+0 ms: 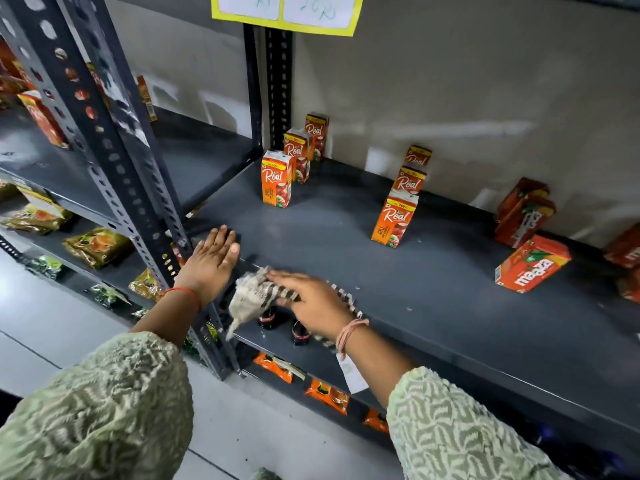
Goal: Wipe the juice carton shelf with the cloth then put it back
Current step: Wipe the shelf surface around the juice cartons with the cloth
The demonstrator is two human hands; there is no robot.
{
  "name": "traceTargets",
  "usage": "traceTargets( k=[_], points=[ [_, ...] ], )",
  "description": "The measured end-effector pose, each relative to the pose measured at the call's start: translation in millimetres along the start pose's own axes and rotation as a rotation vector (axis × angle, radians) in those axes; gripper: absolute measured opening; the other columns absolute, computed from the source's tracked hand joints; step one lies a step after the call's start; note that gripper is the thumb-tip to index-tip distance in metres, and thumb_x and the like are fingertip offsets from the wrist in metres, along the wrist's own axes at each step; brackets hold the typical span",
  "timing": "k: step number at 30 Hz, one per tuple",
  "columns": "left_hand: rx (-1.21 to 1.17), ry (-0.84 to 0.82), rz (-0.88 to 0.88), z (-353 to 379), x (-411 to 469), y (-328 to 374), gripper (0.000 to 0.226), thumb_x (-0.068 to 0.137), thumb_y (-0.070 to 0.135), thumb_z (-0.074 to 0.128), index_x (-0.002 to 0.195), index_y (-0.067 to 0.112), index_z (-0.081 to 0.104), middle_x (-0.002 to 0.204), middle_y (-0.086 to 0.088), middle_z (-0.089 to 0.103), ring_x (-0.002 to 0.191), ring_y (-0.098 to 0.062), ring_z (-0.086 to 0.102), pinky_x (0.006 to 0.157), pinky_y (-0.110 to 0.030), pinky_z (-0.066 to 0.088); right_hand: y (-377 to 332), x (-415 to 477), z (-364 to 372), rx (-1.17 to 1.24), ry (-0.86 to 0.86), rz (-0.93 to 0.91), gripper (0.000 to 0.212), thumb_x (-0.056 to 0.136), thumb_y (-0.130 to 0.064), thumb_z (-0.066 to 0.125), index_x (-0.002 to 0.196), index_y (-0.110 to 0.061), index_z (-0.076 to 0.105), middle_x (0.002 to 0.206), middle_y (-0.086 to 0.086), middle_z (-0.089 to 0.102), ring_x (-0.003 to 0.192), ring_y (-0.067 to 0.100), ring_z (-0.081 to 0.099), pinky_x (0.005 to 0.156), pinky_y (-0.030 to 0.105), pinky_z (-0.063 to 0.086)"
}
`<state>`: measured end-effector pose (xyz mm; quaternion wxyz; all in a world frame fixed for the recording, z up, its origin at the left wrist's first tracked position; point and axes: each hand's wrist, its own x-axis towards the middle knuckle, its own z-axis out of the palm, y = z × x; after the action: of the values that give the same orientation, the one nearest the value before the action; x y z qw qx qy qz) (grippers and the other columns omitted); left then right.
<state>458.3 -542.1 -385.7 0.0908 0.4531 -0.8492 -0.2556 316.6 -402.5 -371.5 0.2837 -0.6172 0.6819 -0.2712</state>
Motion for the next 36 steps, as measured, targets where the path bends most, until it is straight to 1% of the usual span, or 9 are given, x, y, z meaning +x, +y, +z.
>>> traceTargets(
  k=[3,5,8,11,14,20,27,31,36],
  points=[
    [0.008,0.013,0.037,2.8,3.5,6.1,0.046,0.097,0.022,0.019,0.141,0.011,0.012,0.156,-0.008,0.003,0.144,-0.018,-0.002,0.118,-0.033,-0.001,-5.6,-5.5,-12.4,0.228,0.039,0.077,0.038,0.089,-0.011,0.057,0.127,-0.015,0.054,0.131,0.007,0.058,0.120,0.019,0.052,0.093,0.015,0.035],
    [0.011,0.024,0.063,6.3,6.5,10.6,0.046,0.097,0.022,0.020,0.141,0.011,0.012,0.156,-0.008,0.004,0.144,-0.017,-0.002,0.119,-0.033,-0.001,-6.0,5.4,-36.7,0.342,0.274,0.138,0.032,0.089,-0.011,0.056,0.121,-0.009,0.057,0.123,0.011,0.063,0.115,0.023,0.057,0.087,0.017,0.039],
    [0.001,0.036,0.068,14.6,10.9,18.4,0.048,0.097,0.026,0.020,0.141,0.012,0.014,0.156,-0.006,0.005,0.144,-0.016,-0.001,0.119,-0.032,-0.002,1.3,41.5,-74.1,0.155,0.601,0.231,0.033,0.092,-0.015,0.050,0.122,-0.004,0.053,0.128,0.016,0.058,0.119,0.029,0.053,0.092,0.023,0.038],
    [0.037,0.041,0.065,22.7,15.2,19.9,0.049,0.096,0.028,0.021,0.142,0.013,0.013,0.156,-0.005,0.006,0.144,-0.016,-0.001,0.119,-0.033,-0.003,18.2,72.5,-70.8,-0.167,0.400,0.446,0.064,0.094,-0.029,0.042,0.144,-0.003,0.013,0.156,0.017,0.010,0.144,0.033,0.010,0.118,0.038,0.011],
    [0.081,0.066,0.065,29.6,16.1,15.5,0.050,0.096,0.030,0.023,0.142,0.014,0.013,0.156,-0.004,0.006,0.144,-0.015,-0.002,0.119,-0.032,-0.002,43.3,87.5,-49.7,-0.437,0.261,0.526,0.066,0.096,-0.033,0.031,0.146,-0.009,-0.005,0.157,0.013,-0.012,0.144,0.033,-0.011,0.119,0.044,0.000],
    [0.182,0.090,0.061,32.9,13.5,17.8,0.082,0.070,0.055,-0.011,0.142,0.017,-0.002,0.156,-0.001,-0.007,0.139,-0.011,-0.017,0.115,-0.027,-0.010,59.0,138.3,-73.9,-0.308,0.529,0.636,0.069,0.092,-0.020,0.037,0.146,-0.008,-0.004,0.155,0.022,-0.010,0.143,0.039,-0.008,0.118,0.051,0.002],
    [0.196,0.073,0.068,29.5,12.6,17.8,0.095,0.047,0.067,-0.040,0.130,0.022,-0.025,0.140,0.006,-0.031,0.132,-0.012,-0.030,0.112,-0.024,-0.015,85.7,188.2,-111.1,-0.337,0.510,0.659,0.060,0.093,-0.021,0.037,0.146,-0.010,0.011,0.156,0.021,0.003,0.143,0.039,0.002,0.117,0.051,0.009],
    [0.207,0.078,0.073,28.1,13.2,19.7,0.093,0.054,0.068,-0.034,0.133,0.021,-0.020,0.143,0.007,-0.027,0.134,-0.012,-0.026,0.114,-0.025,-0.013,87.1,191.7,-111.8,-0.408,0.330,0.603,0.056,0.095,-0.021,0.031,0.147,-0.019,0.011,0.158,0.012,0.001,0.145,0.032,0.002,0.119,0.046,0.005],
    [0.146,0.106,0.052,30.0,13.8,20.4,0.054,0.095,0.033,0.019,0.142,0.019,-0.003,0.155,-0.001,-0.010,0.142,-0.013,-0.014,0.116,-0.027,-0.009,75.2,142.3,-69.7,-0.496,0.261,0.293,0.059,0.090,-0.015,0.037,0.146,-0.021,0.018,0.158,0.009,0.007,0.145,0.028,0.003,0.120,0.042,0.007]
  ],
)
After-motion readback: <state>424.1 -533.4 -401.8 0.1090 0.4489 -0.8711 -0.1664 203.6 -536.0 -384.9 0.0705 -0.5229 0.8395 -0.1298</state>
